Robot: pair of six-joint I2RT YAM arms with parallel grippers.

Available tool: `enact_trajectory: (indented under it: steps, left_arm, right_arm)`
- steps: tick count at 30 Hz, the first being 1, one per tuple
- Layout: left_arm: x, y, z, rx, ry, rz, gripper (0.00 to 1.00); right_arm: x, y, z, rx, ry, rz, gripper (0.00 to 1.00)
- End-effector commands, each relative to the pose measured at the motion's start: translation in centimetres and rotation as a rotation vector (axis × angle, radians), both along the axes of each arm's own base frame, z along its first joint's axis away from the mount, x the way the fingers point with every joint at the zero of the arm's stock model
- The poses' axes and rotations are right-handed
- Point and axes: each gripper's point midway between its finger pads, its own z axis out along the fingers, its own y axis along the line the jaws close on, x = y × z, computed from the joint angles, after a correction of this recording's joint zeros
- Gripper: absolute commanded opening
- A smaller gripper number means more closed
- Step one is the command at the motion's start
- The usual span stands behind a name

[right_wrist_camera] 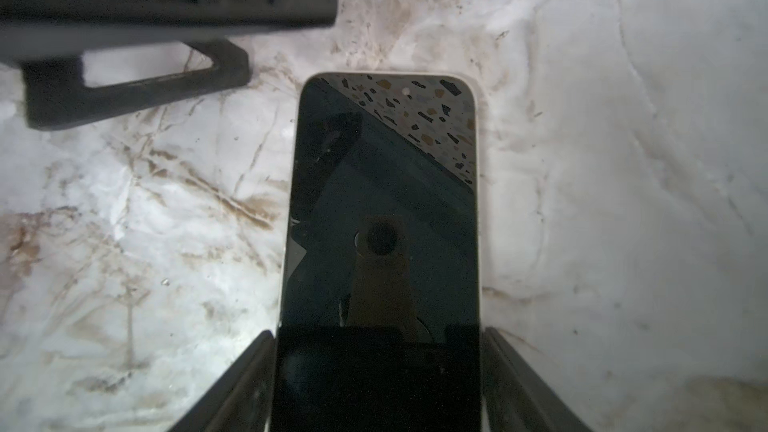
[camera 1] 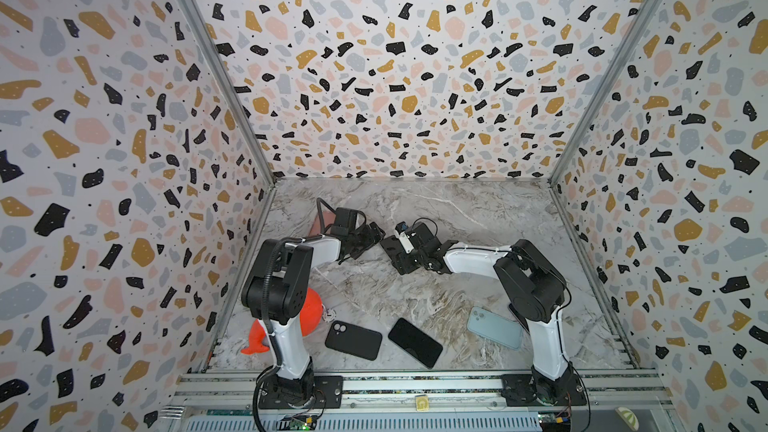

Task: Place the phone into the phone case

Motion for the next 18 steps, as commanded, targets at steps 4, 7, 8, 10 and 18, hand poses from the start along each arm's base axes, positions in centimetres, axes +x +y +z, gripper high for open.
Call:
enact_trajectory:
  steps: [4, 7, 8, 10, 18]
  left_arm:
    - [0.0, -1.3, -0.6, -0.141, -0.024, 0.008, 0.81]
    - [-0.4, -1.6, -0.9, -0.181, -0.023, 0.007, 0.74]
    - [-0.6, -1.7, -1.0, -0.190, -0.021, 0.008, 0.72]
    - [-0.9, -2.0, -1.2, -0.210, -0.019, 0.005, 0.67]
    - [-1.4, -2.9, -1.7, -0.275, -0.016, -0.003, 0.49]
  right_arm:
    - [-1.1, -0.7, 0.3, 0.022, 0.044, 0.000, 0.62]
    - [-1.2, -0.6, 0.3, 0.026, 0.048, 0.005, 0.62]
    - [-1.2, -0.6, 0.3, 0.028, 0.048, 0.004, 0.62]
    - [-1.2, -0.5, 0.4, 0.034, 0.047, 0.008, 0.62]
    - [-1.2, -0.4, 0.6, 0.039, 0.045, 0.008, 0.62]
